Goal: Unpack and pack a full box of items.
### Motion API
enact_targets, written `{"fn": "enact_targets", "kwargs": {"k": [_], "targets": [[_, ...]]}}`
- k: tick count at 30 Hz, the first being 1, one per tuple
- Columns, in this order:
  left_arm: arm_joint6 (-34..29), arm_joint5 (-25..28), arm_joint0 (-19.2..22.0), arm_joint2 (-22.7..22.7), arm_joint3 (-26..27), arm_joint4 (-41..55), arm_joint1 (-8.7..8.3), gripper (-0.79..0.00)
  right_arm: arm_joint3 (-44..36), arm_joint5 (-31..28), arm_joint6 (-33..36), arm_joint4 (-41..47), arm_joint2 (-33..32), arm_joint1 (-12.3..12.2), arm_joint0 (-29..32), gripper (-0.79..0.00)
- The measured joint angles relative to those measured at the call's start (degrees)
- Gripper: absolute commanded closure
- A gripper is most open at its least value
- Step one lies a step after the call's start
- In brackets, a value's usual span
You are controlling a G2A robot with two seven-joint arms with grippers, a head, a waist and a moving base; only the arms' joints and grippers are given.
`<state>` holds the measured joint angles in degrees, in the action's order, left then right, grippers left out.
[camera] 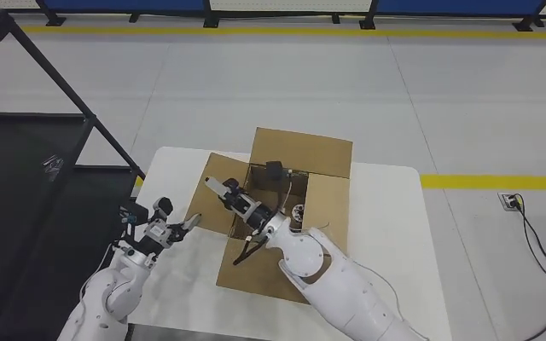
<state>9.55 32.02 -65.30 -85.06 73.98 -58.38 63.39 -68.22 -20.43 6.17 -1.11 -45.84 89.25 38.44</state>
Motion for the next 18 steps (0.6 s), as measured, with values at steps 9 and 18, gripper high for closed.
{"fn": "enact_targets", "kwargs": {"k": [9, 18], "targets": [[-0.63, -0.48, 0.45, 0.45, -1.64, -0.82, 0.02, -0.785, -20.06, -3.59, 9.57, -4.16, -14.42, -4.82, 12.75, -0.785], [-1.33, -2.23, 2.04, 2.32, -3.66, -3.52, 0.28, -0.785, -34.98, -5.81, 14.81, -6.22, -25.77, -7.70, 25.98, -0.785]]}}
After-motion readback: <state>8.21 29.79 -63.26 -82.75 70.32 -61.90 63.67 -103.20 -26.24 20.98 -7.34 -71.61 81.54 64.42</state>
